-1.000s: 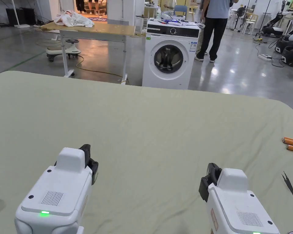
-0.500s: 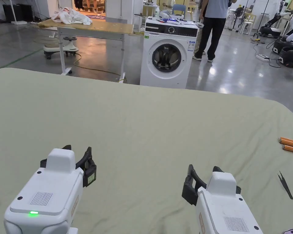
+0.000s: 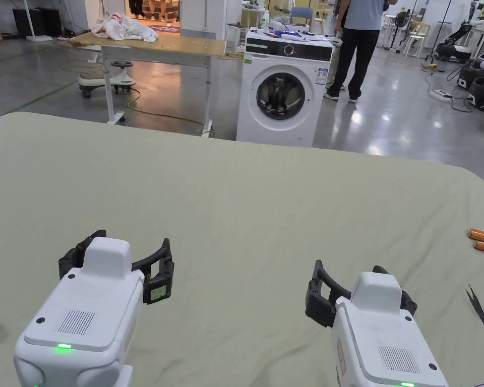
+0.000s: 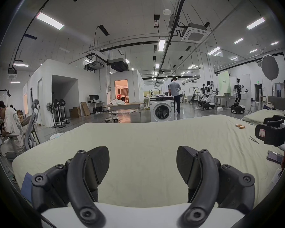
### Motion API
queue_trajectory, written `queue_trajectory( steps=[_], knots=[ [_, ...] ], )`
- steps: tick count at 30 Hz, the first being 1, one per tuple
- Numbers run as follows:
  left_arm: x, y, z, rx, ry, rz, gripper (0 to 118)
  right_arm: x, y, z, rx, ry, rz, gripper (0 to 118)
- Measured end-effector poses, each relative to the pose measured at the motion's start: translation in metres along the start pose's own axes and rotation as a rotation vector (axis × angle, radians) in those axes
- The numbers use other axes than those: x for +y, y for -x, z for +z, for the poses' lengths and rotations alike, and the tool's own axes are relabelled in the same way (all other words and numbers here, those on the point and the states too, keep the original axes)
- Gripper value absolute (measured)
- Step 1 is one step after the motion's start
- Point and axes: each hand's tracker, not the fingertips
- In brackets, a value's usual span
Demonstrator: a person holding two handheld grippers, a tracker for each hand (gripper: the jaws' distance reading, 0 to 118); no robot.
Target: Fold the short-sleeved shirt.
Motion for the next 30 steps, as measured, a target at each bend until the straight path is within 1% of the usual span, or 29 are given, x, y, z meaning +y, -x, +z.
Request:
queue_trajectory(
  steps=[2, 5, 7, 9, 11, 15, 19, 22, 25, 27, 30],
  knots=[
    [0.002, 0.001, 0.0, -0.005, -0.003, 0.017, 86, 0.001, -0.002, -0.002, 0.002, 0.004, -0.009, 87],
    [0.004, 0.003, -0.002, 0.001, 0.003, 0.037, 86, 0.001, -0.001, -0.005, -0.04, 0.009, 0.02, 89],
    [0.003, 0.004, -0.003, 0.001, 0.01, 0.051, 89, 0.002, -0.004, -0.006, -0.035, 0.002, 0.011, 91],
    [0.002, 0.005, -0.004, 0.005, 0.012, 0.056, 92, 0.003, -0.005, -0.007, -0.035, -0.001, 0.019, 93],
    [0.001, 0.006, -0.004, 0.016, 0.01, 0.056, 93, 0.004, -0.005, -0.009, -0.033, -0.004, 0.025, 94],
    [0.001, 0.009, -0.009, 0.014, 0.023, 0.06, 100, 0.005, -0.007, -0.014, -0.036, 0.016, -0.011, 95],
    [-0.001, 0.007, -0.009, 0.038, -0.008, -0.002, 105, 0.006, -0.011, -0.019, -0.043, 0.036, -0.061, 96],
    [-0.001, 0.008, -0.009, 0.031, -0.032, 0.001, 105, 0.009, -0.012, -0.02, -0.068, 0.052, -0.09, 96],
    [0.0, 0.009, -0.009, 0.021, -0.043, 0.016, 105, 0.011, -0.013, -0.025, -0.06, 0.095, -0.11, 96],
    [0.0, 0.007, -0.01, 0.028, -0.045, 0.007, 105, 0.013, -0.013, -0.027, -0.053, 0.125, -0.122, 96],
    [-0.003, 0.005, -0.01, -0.008, -0.064, -0.016, 105, 0.016, -0.011, -0.028, -0.058, 0.148, -0.127, 96]
  ],
)
